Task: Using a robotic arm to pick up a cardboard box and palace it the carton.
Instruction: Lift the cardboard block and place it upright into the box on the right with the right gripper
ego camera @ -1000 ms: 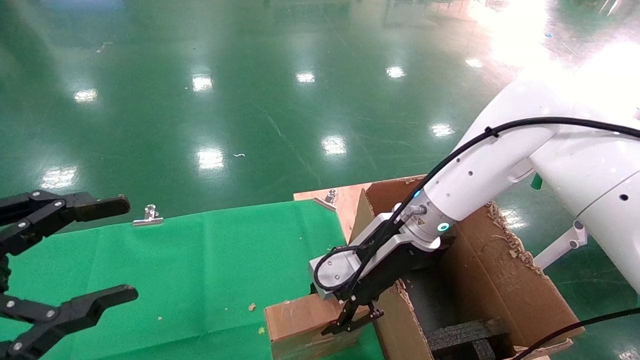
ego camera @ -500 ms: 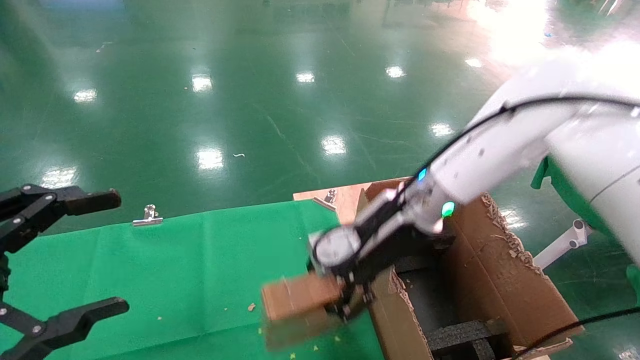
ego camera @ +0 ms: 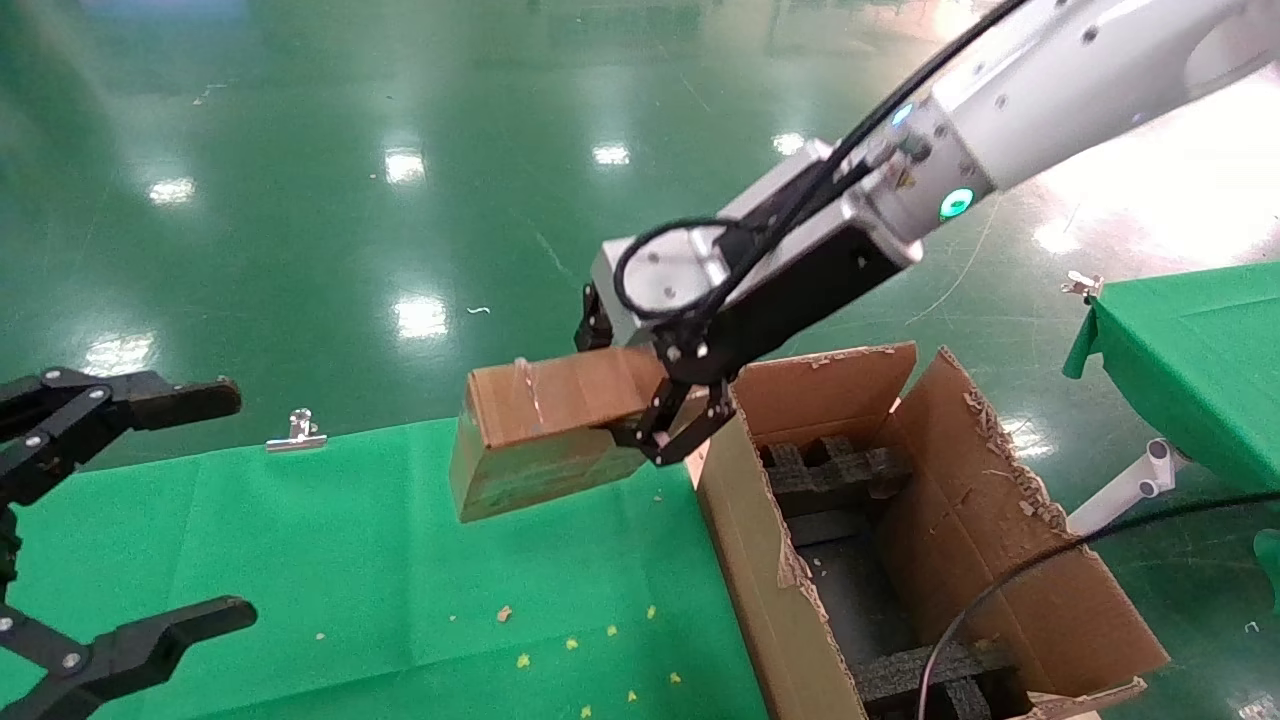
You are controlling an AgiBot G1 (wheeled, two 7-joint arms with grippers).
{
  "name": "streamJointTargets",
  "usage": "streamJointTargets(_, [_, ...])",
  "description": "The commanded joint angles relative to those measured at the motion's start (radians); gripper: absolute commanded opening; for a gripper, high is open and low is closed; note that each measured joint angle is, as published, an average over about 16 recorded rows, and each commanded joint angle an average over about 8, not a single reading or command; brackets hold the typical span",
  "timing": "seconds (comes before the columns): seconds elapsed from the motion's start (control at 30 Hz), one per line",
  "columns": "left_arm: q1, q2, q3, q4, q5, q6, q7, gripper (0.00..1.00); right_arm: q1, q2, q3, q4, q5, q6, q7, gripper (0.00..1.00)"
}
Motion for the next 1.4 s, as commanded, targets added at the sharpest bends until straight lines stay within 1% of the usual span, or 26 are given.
streamJointTargets(0.03, [0.0, 0.0, 0.0, 0.0, 0.0, 0.0, 0.0, 1.0, 0.033, -0.005, -0.025, -0.017, 0.03, -0.001, -0.013, 0.0])
streamJointTargets(0.13, [0.0, 0.0, 0.0, 0.0, 0.0, 0.0, 0.0, 1.0, 0.072, 0.013, -0.069, -0.037, 0.058, -0.001, -0.025, 0.0])
streamJointTargets(0.23, [0.0, 0.0, 0.0, 0.0, 0.0, 0.0, 0.0, 1.0, 0.12, 0.044, -0.117, -0.055, 0.064, -0.001, -0.033, 0.0])
streamJointTargets(0.53, [0.0, 0.0, 0.0, 0.0, 0.0, 0.0, 0.0, 1.0, 0.258, 0.171, -0.271, -0.077, 0.038, -0.002, -0.025, 0.0])
streamJointTargets(0.83, [0.0, 0.0, 0.0, 0.0, 0.0, 0.0, 0.0, 1.0, 0.34, 0.288, -0.412, -0.086, 0.005, 0.001, -0.011, 0.0])
streamJointTargets(0.97, [0.0, 0.0, 0.0, 0.0, 0.0, 0.0, 0.0, 1.0, 0.352, 0.331, -0.461, -0.1, 0.007, 0.004, 0.009, 0.0])
streamJointTargets(1.07, [0.0, 0.0, 0.0, 0.0, 0.0, 0.0, 0.0, 1.0, 0.343, 0.361, -0.489, -0.126, 0.023, 0.009, 0.047, 0.0])
streamJointTargets(1.4, [0.0, 0.0, 0.0, 0.0, 0.0, 0.0, 0.0, 1.0, 0.26, 0.466, -0.531, -0.235, 0.099, 0.039, 0.265, 0.0])
